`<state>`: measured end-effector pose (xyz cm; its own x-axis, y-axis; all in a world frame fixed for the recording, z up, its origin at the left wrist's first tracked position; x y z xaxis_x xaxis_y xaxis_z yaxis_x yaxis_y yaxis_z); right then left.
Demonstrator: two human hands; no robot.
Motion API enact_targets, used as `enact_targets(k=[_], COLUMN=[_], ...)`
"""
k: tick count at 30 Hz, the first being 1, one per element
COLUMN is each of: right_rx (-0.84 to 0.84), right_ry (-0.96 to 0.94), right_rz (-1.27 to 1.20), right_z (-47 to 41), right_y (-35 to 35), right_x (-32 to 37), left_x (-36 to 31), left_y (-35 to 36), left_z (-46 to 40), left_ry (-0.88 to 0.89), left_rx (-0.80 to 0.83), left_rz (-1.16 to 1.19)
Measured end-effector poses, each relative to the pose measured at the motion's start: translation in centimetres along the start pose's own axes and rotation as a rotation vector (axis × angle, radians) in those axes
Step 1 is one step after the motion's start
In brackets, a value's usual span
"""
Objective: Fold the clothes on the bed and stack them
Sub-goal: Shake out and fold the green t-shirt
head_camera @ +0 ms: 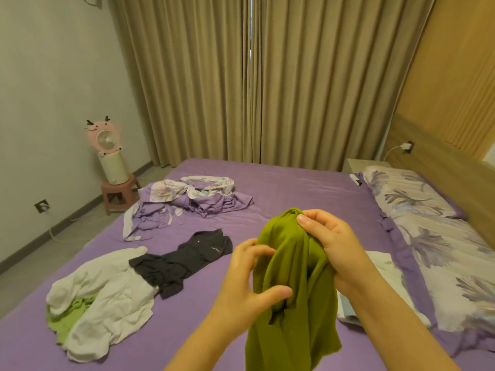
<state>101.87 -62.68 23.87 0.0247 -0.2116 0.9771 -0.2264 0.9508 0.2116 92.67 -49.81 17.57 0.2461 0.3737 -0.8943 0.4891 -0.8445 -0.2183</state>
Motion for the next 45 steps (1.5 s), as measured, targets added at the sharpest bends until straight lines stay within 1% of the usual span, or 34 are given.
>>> enact_targets(k=[2,4,6,9,10,11,12,14,15,17,18,20,21,22,24,27,29,31,33,34,36,38,39,42,45], right_rx=[-0.024,-0.064,-0.115,-0.187,-0.203,-0.213,-0.219,-0.240,-0.270,-0.320,-0.308,-0.197,-0.135,-0.092,-0.093,-0.136,-0.131,-0.122,-0.108,-0.098,-0.085,-0.085,-0.092,-0.155,-0.223], right_ry=[0.012,-0.010,-0.050,-0.071,-0.062,-0.049,-0.036,-0.054,-0.101,-0.211,-0.252,-0.300,-0.320,-0.337,-0.341,-0.270,-0.212,-0.157,-0.108,-0.086,-0.060,-0.048,-0.048,-0.062,-0.082], right_rz=[-0.009,0.003,0.043,0.095,0.109,0.122,0.130,0.191,0.264,0.374,0.374,0.358,0.399,0.460,0.508,0.402,0.277,0.171,0.088,0.056,0.027,0.017,0.016,0.037,0.089], right_z=[-0.1,-0.4,-0.7,-1.3,-1.5,-1.7,-1.7,-1.8,-1.7,-1.1,-0.5,0.8,1.3,1.8,1.9,1.1,0.6,-0.1,-0.7,-0.9,-1.4,-1.7,-1.8,-2.0,-2.2], right_y=[-0.3,-1.0,-2.2,-4.8,-5.6,-6.2,-6.6,-7.0,-7.2,-7.1,-6.7,-5.6,-5.0,-4.5,-4.4,-4.9,-4.9,-4.7,-4.1,-3.8,-3.3,-3.2,-3.5,-5.0,-6.9], right_x=[-0.1,0.0,0.2,0.0,-0.1,-0.4,-0.6,-1.2,-1.3,-1.1,-0.9,-1.1,-1.4,-1.8,-2.4,-2.5,-2.0,-1.7,-1.4,-1.3,-1.2,-1.2,-1.2,-0.7,-0.7], left_x=[0.3,0.5,0.3,-0.6,-1.1,-1.6,-1.6,-1.6,-1.6,-1.5,-1.4,-1.2,-1.2,-1.3,-1.3,-1.1,-0.7,-0.4,-0.8,-1.2,-1.4,-1.2,-1.1,-1.1,-1.7], left_y=[1.2,1.7,1.5,0.1,-0.4,-0.7,-0.5,0.7,1.4,2.7,3.2,3.9,4.1,4.3,4.0,2.4,1.8,1.4,1.2,1.4,2.4,3.5,3.7,3.9,3.5], left_z=[0.5,0.3,-0.3,-1.3,-1.7,-2.3,-2.9,-3.6,-3.9,-4.2,-4.3,-4.5,-4.7,-4.8,-5.3,-6.1,-6.2,-5.7,-5.0,-4.6,-4.0,-3.9,-4.1,-5.0,-5.9], left_ry=[0.060,0.058,0.051,0.180,0.190,0.130,-0.015,-0.369,-0.471,-0.553,-0.578,-0.630,-0.647,-0.645,-0.595,-0.402,-0.283,-0.184,-0.012,0.056,0.104,0.111,0.072,-0.196,-0.358], left_rx=[-0.118,-0.202,-0.186,-0.160,-0.152,-0.132,-0.102,0.003,0.039,0.056,0.049,0.014,-0.003,-0.019,-0.084,-0.184,-0.167,-0.155,-0.188,-0.171,-0.062,0.004,0.008,0.035,0.033], left_rz=[-0.101,-0.087,-0.081,-0.275,-0.310,-0.270,-0.135,0.183,0.275,0.342,0.365,0.428,0.455,0.467,0.420,0.235,0.069,-0.035,-0.082,-0.075,-0.092,-0.179,-0.169,0.107,0.361])
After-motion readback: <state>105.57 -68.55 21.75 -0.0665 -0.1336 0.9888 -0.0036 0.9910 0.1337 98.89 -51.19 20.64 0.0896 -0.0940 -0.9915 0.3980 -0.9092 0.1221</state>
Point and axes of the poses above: each hand's wrist, its own z-axis away from the middle knuckle, its own y-axis out of the palm, x = y × z, the point moved 5 cm from there along -z, towards the middle knuckle, and after that the axes turned 14 degrees about -x, right-handed, at the moved point
